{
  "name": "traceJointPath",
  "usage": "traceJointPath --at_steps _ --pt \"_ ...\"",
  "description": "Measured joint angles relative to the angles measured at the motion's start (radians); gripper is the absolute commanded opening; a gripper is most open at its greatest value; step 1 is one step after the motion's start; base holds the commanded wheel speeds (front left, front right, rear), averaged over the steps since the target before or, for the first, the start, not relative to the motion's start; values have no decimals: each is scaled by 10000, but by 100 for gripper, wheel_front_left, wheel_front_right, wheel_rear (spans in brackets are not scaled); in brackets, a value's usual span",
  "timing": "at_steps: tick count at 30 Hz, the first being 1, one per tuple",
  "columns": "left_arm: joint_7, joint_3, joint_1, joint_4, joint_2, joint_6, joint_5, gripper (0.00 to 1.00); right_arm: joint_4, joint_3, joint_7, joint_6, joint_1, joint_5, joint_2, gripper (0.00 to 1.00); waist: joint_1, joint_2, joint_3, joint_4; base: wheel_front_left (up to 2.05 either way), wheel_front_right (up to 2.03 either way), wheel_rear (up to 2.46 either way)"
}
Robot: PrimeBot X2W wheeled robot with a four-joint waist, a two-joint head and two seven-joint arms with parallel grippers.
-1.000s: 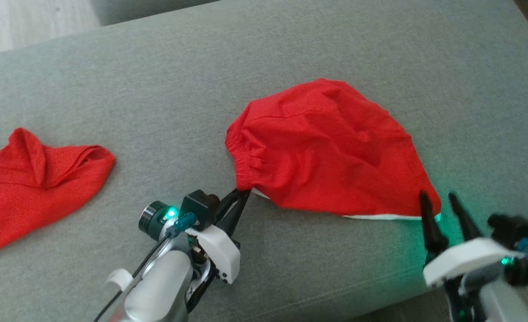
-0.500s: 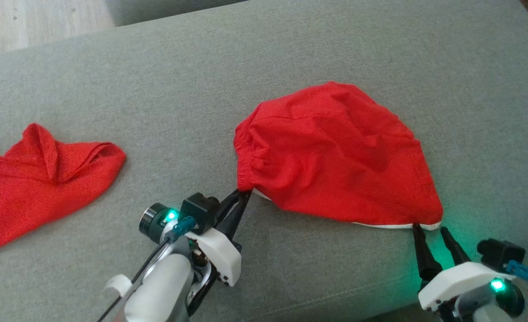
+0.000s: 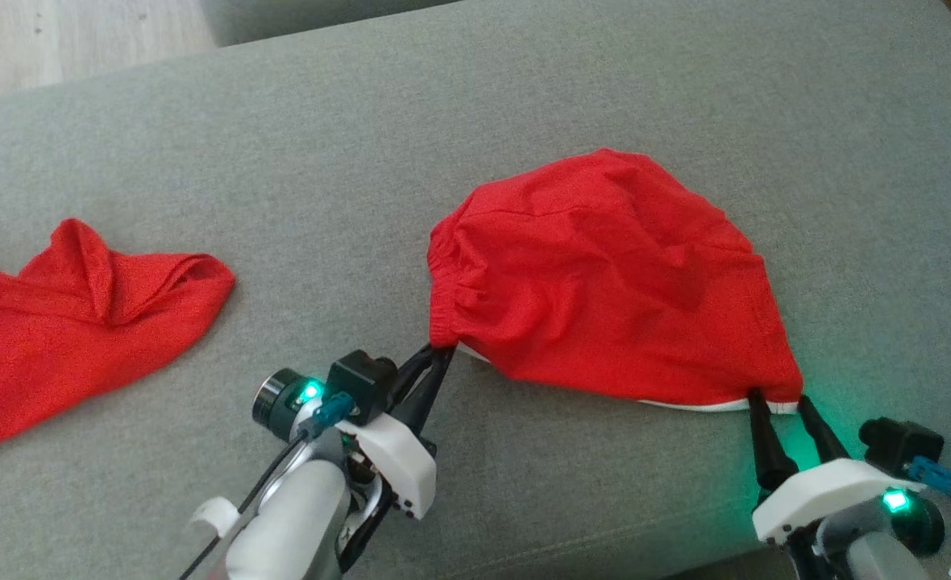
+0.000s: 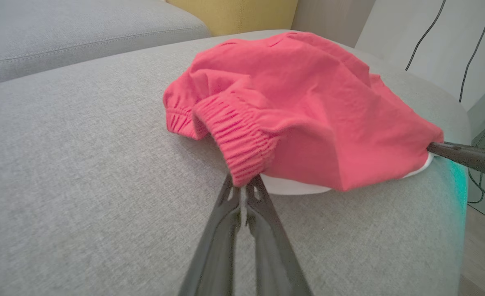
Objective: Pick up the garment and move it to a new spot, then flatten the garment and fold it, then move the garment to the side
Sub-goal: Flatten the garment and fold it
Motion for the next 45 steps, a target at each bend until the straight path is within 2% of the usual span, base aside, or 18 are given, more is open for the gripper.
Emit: traceJointPath --at_steps 1,7,13,18,23,26,31,34,38,45 --pt "0 2 2 0 -4 0 -2 0 0 27 -73 0 -37 -15 -6 0 0 0 -28 15 0 0 0" --pt "0 263 60 -52 -29 0 -2 0 -445 270 -479 0 -76 -169 -207 0 0 0 -306 154 0 0 0" --pt "0 646 63 -347 38 0 -6 0 -1791 566 -525 0 -168 -100 -529 0 0 0 -641 364 0 0 0" --pt "0 644 -111 -602 313 -2 -249 0 -3189 888 67 0 -909 36 -1039 0 0 0 -952 550 0 0 0" --pt "265 318 -1445 -1039 965 -4 -834 0 -4245 1227 878 0 -2301 44 -1551 0 0 0 -1324 653 0 0 0" --pt "566 328 -2552 -1505 1156 -2 -1375 0 -4564 1452 1325 0 -3335 140 -1756 0 0 0 -1573 701 0 0 0" --pt "761 732 -3780 -2046 1450 -2 -1854 0 -4790 1601 1576 0 -4773 257 -1896 0 0 0 -1912 789 0 0 0" --pt "594 1062 -3966 -2320 1580 167 -1906 0 -4863 1540 1578 0 -5148 186 -1904 0 0 0 -2036 852 0 0 0" --pt "821 1160 -3489 -2667 1615 188 -2307 0 -4993 1392 2150 0 -4655 182 -1818 0 0 0 -2145 980 0 0 0" --pt "1898 892 -1678 -3614 2104 228 -2673 0 -5793 872 3356 0 -2411 224 -1565 0 -1 0 -2037 1151 0 0 0"
